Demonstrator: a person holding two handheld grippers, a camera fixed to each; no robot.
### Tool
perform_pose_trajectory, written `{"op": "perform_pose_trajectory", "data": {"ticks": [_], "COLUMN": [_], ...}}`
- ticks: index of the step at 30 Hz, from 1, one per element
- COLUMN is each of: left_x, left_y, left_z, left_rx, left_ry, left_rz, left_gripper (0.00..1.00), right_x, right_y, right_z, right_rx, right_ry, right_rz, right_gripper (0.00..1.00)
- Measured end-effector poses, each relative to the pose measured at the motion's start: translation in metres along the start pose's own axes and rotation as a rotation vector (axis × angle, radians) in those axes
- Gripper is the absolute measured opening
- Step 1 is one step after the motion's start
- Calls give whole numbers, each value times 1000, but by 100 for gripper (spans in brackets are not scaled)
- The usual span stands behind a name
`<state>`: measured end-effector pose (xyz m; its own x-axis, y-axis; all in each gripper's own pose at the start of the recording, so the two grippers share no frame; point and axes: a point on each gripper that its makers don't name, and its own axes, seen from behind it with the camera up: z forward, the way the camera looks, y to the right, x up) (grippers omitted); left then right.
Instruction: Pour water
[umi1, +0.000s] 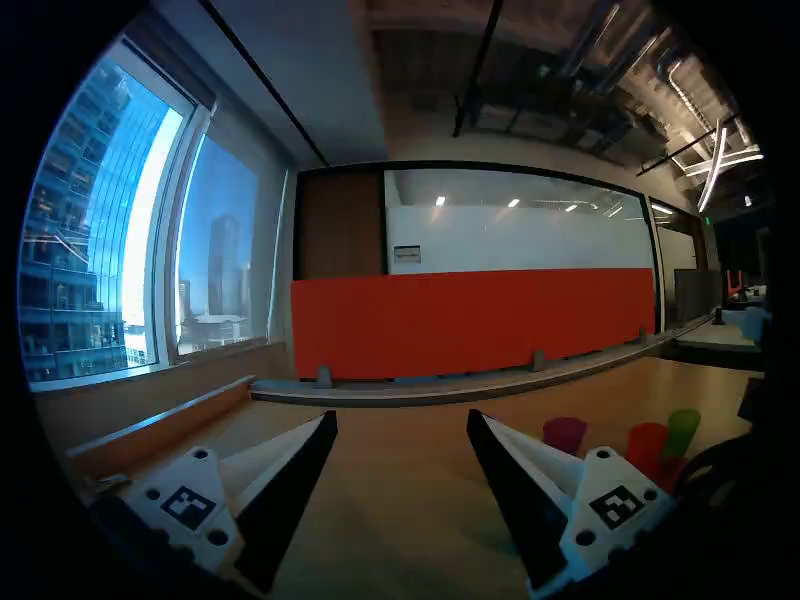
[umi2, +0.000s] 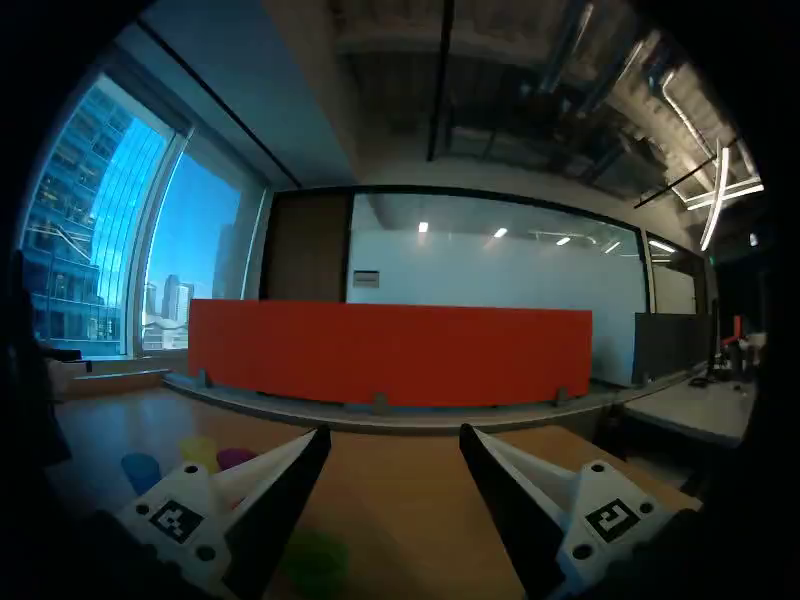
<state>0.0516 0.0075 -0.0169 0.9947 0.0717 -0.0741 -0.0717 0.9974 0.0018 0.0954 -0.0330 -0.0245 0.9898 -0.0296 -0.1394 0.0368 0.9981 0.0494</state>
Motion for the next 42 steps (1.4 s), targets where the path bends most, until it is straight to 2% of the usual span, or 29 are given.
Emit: {"op": "perform_pose_trajectory", "data": {"ticks": [9,24,42], "left_x": [-8,-39,-64], "left_y": [2,5,5], "left_z": [3,7,9], "left_rx": [13,22,19], "left_ry": [13,9,-14], "left_rz": [8,0,1], "left_gripper": [97,97,97], "right_x": [-4,-4,0], "right_y": [-2,1,1], "right_z": [0,3,-1], "right_rx": [-2,-19,-24], "right_ry": [-25,-30,-37], "right_rz": [17,38,50], "right_gripper": [100,100,100]}}
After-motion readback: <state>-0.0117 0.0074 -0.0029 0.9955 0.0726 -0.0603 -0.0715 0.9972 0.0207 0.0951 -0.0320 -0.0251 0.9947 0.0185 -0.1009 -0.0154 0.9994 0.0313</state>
